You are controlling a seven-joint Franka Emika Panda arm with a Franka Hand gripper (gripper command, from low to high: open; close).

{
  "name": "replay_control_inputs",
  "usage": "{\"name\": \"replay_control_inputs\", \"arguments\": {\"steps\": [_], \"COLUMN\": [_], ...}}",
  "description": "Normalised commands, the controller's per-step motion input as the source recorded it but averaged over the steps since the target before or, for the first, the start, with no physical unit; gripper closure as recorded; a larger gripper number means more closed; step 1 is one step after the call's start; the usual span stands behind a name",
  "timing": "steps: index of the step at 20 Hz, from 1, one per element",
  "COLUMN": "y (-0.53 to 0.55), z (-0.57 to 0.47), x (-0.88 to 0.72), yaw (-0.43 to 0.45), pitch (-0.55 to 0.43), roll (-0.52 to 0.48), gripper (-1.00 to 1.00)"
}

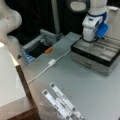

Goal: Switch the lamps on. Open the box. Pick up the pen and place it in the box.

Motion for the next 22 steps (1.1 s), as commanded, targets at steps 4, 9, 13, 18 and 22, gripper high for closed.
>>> {"name": "replay_control_inputs", "arguments": {"steps": [4, 9, 13, 18, 22], "y": [0.05, -0.01, -0.05, -0.10, -0.13], "z": [-0.17, -0.14, -0.11, -0.14, -0.17], "x": [0.04, 0.06, 0.03, 0.04, 0.01], "yaw": [0.047, 0.083, 0.086, 0.093, 0.069], "pitch": [-0.130, -0.137, -0.126, -0.142, -0.141], "roll": [0.038, 0.002, -0.022, -0.025, -0.032], "gripper": [1.00, 1.00, 1.00, 1.00, 1.00]}}
